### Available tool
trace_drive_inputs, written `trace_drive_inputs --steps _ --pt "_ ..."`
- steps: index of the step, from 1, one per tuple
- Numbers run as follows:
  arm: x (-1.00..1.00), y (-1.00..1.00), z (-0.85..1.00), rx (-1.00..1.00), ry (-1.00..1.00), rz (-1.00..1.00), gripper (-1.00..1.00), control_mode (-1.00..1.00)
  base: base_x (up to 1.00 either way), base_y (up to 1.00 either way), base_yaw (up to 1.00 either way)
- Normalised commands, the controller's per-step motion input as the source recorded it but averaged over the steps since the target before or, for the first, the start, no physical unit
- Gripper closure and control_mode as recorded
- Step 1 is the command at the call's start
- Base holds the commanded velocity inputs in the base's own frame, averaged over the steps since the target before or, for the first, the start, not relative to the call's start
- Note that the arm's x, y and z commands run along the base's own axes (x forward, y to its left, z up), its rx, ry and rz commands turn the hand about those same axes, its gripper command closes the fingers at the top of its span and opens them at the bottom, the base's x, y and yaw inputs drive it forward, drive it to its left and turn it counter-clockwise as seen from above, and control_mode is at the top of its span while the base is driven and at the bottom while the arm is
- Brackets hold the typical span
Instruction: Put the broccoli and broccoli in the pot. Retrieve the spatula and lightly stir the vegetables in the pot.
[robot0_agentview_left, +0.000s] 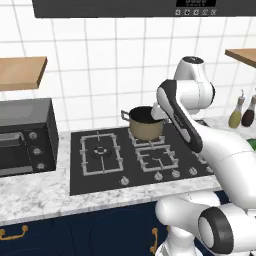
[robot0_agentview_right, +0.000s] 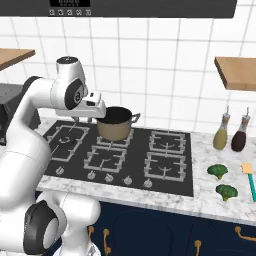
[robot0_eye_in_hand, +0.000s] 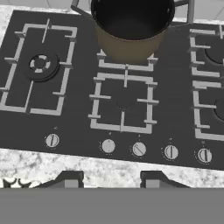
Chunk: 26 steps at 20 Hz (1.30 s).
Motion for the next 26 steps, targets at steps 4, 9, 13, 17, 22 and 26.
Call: trace_drive_inputs --steps 4,9,13,17,22,26 --pt "-0.01 0.00 0.00 0.00 -0.01 0.00 -1.00 1.00 0.00 -0.13 -0.01" --pt "0.00 0.00 0.00 0.00 0.00 0.00 -1.00 1.00 0.00 -0.75 -0.10" --pt "0.00 0.00 0.00 0.00 0.00 0.00 -1.00 1.00 0.00 -0.76 -0.09" --pt "0.00 0.00 0.00 0.00 0.00 0.00 -1.00 1.00 0.11 -0.44 -0.02" --pt "0.00 0.00 0.00 0.00 0.00 0.00 -1.00 1.00 0.52 -0.22 0.00" --pt "0.00 0.00 0.00 0.00 0.00 0.00 -1.00 1.00 0.53 -0.71 0.00"
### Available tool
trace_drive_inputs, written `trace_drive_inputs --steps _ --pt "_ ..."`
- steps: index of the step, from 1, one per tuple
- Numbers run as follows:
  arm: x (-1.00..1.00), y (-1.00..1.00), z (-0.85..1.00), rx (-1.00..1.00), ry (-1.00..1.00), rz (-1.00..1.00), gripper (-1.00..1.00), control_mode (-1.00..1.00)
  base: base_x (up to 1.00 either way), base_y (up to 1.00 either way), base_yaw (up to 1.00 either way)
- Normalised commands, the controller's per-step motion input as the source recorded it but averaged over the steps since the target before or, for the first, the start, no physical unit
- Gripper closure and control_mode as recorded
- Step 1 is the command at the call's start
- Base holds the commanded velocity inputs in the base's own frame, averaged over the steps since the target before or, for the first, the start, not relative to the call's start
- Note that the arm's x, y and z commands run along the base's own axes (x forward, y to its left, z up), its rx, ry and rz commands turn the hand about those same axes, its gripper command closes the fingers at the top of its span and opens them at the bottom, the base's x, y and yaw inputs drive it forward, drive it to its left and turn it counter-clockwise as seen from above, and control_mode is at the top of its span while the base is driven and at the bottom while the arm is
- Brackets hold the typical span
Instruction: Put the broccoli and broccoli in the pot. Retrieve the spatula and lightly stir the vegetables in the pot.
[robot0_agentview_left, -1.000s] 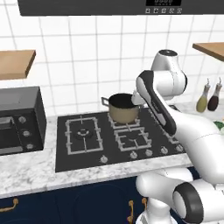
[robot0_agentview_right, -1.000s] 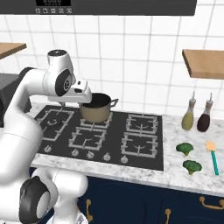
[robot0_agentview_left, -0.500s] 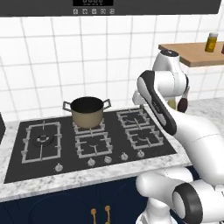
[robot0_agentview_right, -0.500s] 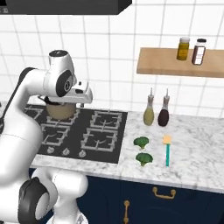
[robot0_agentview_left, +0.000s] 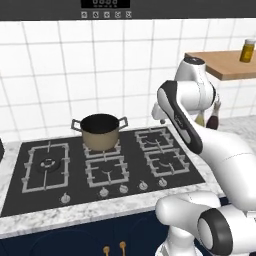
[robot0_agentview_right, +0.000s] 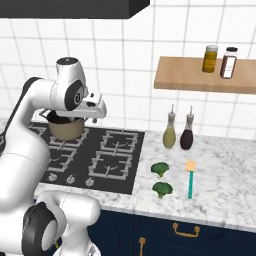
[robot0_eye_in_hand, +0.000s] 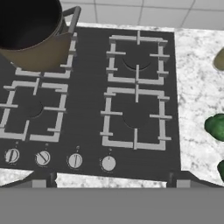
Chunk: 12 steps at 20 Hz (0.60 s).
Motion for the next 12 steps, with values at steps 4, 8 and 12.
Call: trace_drive_inputs --steps 4,8,12 --pt "0.00 0.00 0.00 0.00 0.00 0.00 -1.00 1.00 0.22 -0.82 0.00" --pt "0.00 0.00 0.00 0.00 0.00 0.00 -1.00 1.00 0.32 -0.79 0.00" --pt "0.00 0.00 0.00 0.00 0.00 0.00 -1.00 1.00 -0.01 -0.99 0.00"
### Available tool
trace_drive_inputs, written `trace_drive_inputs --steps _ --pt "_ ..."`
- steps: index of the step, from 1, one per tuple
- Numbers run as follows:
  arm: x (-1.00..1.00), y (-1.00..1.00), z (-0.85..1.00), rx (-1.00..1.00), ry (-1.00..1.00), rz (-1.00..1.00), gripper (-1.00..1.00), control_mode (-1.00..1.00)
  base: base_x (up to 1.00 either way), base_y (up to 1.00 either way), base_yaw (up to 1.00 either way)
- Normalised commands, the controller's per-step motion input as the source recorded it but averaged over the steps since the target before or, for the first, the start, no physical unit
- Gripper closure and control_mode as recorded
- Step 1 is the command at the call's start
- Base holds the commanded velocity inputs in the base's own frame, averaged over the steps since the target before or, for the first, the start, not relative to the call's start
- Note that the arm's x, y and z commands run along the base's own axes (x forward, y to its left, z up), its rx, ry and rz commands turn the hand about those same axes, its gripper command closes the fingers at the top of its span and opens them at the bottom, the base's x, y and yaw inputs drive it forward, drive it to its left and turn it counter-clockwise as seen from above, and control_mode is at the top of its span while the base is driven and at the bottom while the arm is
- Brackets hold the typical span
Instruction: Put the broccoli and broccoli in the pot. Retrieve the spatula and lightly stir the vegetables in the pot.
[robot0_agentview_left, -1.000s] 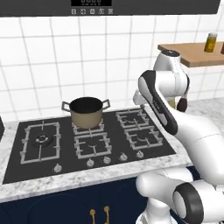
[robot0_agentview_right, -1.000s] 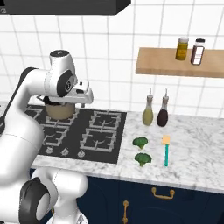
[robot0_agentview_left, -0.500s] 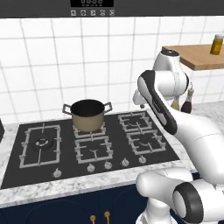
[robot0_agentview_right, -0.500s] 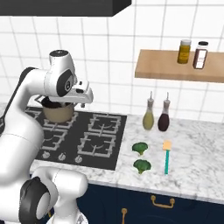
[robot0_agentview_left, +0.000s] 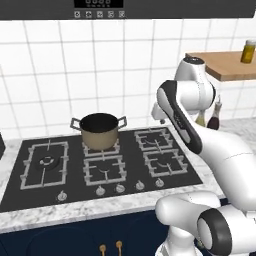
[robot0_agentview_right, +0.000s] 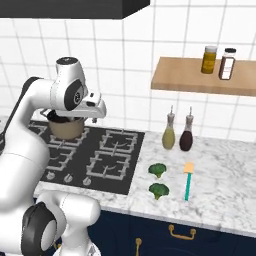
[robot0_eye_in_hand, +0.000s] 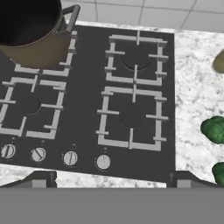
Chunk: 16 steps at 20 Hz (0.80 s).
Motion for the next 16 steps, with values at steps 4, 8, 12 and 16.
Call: trace_drive_inputs --steps 4,8,12,16 --pt "0.00 0.00 0.00 0.00 0.00 0.00 -1.00 1.00 0.00 -0.78 -0.08" --pt "0.00 0.00 0.00 0.00 0.00 0.00 -1.00 1.00 0.12 -0.47 -0.25" --pt "0.00 0.00 0.00 0.00 0.00 0.00 -1.00 1.00 0.40 0.15 -0.04" --pt "0.00 0.00 0.00 0.00 0.00 0.00 -1.00 1.00 0.03 0.26 0.20"
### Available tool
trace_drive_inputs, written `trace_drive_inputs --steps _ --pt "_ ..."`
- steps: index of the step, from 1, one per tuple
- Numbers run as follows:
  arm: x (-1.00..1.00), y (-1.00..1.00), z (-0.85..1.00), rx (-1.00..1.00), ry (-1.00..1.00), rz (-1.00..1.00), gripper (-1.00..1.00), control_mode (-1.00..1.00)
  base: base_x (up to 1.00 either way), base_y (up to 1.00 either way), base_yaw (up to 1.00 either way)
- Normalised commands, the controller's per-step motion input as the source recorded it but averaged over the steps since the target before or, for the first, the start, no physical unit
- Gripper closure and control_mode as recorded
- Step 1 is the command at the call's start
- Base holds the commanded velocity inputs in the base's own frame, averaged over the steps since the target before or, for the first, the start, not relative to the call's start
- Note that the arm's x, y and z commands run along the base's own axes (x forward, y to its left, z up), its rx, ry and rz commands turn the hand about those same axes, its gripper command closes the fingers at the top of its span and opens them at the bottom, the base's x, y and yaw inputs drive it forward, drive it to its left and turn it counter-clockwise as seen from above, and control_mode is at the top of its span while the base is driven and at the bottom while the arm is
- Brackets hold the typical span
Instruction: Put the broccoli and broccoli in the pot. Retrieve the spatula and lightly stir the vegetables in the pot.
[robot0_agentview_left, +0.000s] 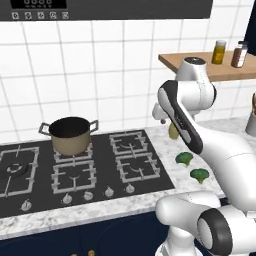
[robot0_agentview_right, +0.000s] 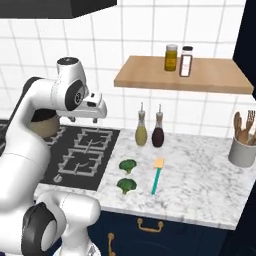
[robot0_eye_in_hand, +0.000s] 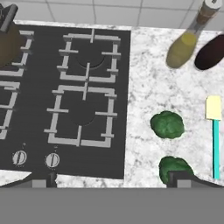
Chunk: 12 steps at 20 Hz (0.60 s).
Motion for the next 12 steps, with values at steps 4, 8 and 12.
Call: trace_drive_inputs --steps 4,8,12 --pt "0.00 0.00 0.00 0.00 0.00 0.00 -1.00 1.00 0.05 0.56 0.06" --pt "0.00 0.00 0.00 0.00 0.00 0.00 -1.00 1.00 0.31 0.71 -0.06" --pt "0.00 0.00 0.00 0.00 0.00 0.00 -1.00 1.00 0.67 0.04 0.00"
